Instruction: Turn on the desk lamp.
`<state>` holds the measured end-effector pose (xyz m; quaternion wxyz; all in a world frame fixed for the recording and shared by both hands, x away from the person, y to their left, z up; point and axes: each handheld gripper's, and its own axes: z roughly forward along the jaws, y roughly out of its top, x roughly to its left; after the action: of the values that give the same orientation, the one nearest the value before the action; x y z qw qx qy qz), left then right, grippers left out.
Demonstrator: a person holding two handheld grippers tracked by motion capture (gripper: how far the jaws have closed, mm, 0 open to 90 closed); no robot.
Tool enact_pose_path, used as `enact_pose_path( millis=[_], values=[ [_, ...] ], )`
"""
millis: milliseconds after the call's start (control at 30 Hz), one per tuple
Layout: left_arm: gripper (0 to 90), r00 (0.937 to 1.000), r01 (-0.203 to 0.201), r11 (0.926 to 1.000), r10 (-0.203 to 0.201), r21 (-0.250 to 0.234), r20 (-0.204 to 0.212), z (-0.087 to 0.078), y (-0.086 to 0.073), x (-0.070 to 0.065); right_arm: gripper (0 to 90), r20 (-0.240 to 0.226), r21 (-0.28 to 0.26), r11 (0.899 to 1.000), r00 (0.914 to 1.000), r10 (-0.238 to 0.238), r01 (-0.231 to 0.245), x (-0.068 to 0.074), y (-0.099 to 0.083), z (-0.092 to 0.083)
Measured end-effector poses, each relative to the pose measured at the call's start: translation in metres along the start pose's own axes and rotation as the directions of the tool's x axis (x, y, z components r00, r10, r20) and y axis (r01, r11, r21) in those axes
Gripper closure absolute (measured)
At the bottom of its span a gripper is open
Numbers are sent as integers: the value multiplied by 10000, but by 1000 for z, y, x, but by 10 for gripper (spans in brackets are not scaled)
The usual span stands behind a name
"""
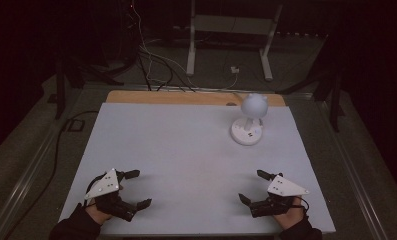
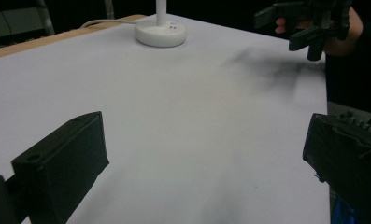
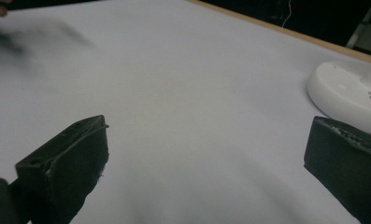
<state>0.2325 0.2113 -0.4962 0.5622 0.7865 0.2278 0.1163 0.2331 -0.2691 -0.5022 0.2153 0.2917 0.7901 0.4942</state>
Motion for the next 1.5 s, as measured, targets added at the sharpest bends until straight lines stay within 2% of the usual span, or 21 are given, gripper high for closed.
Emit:
enact_pose_path(
  millis=[67, 133, 200, 333, 667, 1133, 1233, 1500],
  values=[
    [3, 10000, -62, 10000, 62, 15, -27, 0, 0, 0, 0, 17, 142, 9999, 10000, -80, 80, -1, 0, 1],
    [3, 10000, -77, 9999, 76, -97, -54, 0, 0, 0, 0, 38, 30, 10000, 10000, -65, 65, -1, 0, 0],
    [3, 9999, -90, 9999, 89, -124, -124, 0, 0, 1, 0, -66, 68, 9999, 9999, 123, -123, -2, 0, 1],
    [3, 9999, -48, 9998, 45, -212, -137, 0, 0, 1, 0, -131, 353, 9994, 9999, 11, -6, 0, 0, 4],
    [3, 9998, -31, 9993, 23, -374, -205, 1, 1, 3, 0, -136, 565, 9981, 9997, -227, 234, 4, -1, 5],
    [3, 9995, -192, 9992, 182, -363, -261, -2, 1, -1, 0, -141, 712, 9968, 9993, -360, 369, 10, 5, 4],
    [3, 9996, -149, 9992, 140, -371, -262, -3, 1, -1, 30, -112, 883, 9955, 9993, -348, 356, 12, 6, 5],
    [3, 9994, -148, 9992, 137, -360, -308, -2, 1, -1, 0, -317, 869, 9955, 9989, -342, 368, 15, 8, 6]
  ],
)
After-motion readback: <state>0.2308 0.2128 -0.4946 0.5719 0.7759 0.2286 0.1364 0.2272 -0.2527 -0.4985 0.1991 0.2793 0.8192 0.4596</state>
